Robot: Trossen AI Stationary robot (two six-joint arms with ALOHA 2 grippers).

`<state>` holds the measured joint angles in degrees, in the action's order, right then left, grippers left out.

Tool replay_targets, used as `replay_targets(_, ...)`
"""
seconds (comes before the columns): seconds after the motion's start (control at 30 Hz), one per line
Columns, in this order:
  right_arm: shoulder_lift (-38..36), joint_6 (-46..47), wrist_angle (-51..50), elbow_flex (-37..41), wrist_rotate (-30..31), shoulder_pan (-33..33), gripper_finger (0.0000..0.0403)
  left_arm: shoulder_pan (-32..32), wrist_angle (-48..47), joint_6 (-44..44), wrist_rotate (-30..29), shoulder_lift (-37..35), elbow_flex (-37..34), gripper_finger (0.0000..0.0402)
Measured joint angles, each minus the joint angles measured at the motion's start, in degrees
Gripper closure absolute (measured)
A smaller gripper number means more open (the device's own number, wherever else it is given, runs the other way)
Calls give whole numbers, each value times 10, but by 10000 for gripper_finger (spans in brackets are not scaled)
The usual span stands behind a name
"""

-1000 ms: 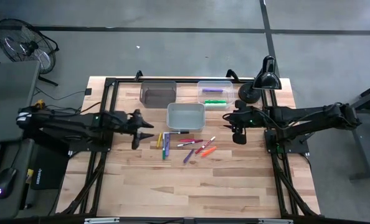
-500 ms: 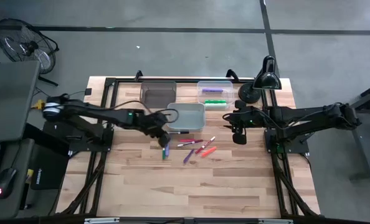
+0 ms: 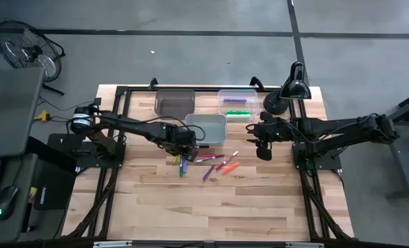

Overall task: Pick & Place Markers
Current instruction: Put the purple highlighter into the transparent bin

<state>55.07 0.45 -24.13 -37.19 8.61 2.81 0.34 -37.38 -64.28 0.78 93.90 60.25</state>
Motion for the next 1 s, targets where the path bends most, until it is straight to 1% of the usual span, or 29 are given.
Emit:
replay_targets(0.17, 0, 17, 1, 0, -2, 0, 263, -4, -1, -51, 12, -1, 2, 206)
replay_targets(0.27, 0, 16, 1, 0, -2, 0, 263, -16, 7, -69, 13, 2, 2, 206)
replay_targets(0.37, 0, 16, 1, 0, -2, 0, 263, -29, 22, -84, 9, 23, 1, 206)
replay_targets(0.43, 0, 16, 0, 0, -2, 0, 263, -38, 30, -96, 5, 19, 1, 206)
replay_targets(0.5, 0, 16, 0, 0, -2, 0, 263, -46, 60, -98, -5, 18, 3, 206)
replay_targets(0.63, 0, 15, 0, 0, -5, 0, 263, -51, 61, -111, -27, 19, 2, 206)
replay_targets(0.83, 0, 11, 0, 0, -5, 0, 263, -50, 54, -121, -31, 21, 2, 206)
replay_targets(0.93, 0, 11, 0, 0, -5, 0, 263, -50, 65, -123, -28, 49, 3, 206)
replay_targets(1.0, 0, 10, 0, 0, -5, 0, 263, -50, 61, -125, -16, 54, 3, 206)
